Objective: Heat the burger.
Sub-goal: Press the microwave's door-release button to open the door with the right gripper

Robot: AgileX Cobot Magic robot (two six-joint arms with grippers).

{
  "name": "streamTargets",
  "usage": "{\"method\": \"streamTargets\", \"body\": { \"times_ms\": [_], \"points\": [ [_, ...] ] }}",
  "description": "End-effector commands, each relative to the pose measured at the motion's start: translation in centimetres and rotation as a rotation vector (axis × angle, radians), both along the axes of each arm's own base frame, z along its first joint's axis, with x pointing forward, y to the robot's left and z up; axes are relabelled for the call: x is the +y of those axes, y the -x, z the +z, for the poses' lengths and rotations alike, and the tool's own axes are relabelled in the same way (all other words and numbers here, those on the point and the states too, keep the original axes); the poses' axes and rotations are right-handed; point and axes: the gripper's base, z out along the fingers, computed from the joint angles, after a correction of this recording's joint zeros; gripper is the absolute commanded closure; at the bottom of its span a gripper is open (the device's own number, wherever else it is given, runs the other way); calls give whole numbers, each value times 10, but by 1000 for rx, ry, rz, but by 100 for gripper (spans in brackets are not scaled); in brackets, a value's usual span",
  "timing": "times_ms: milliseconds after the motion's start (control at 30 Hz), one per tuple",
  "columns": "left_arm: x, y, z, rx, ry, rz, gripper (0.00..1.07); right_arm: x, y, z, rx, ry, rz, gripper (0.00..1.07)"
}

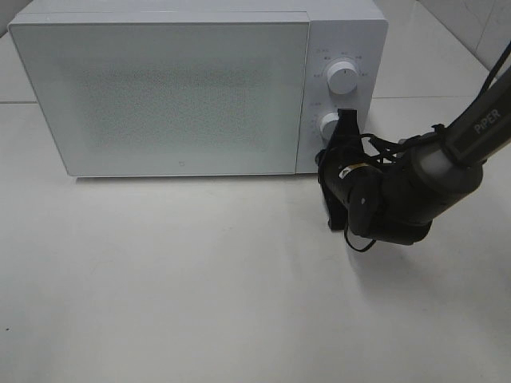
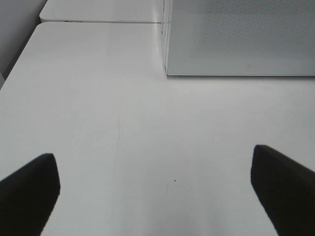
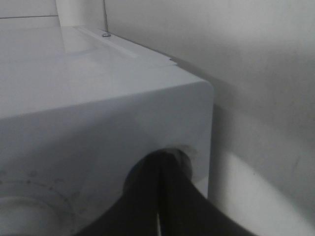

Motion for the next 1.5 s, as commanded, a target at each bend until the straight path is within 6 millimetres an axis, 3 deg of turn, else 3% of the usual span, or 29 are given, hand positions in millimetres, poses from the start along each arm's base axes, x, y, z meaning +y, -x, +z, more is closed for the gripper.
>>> {"method": "streamTargets", "body": {
  "times_ms": [33, 1067, 1500],
  "points": [
    [-1, 2, -1, -18, 11, -2, 9, 0, -24, 29, -223, 0, -32, 107],
    [-1, 2, -1, -18, 11, -2, 9, 7, -23, 24, -152, 11, 29, 107],
    [-1, 2, -1, -18, 11, -2, 9, -4, 4, 17, -34, 17, 59, 107]
  ]
}}
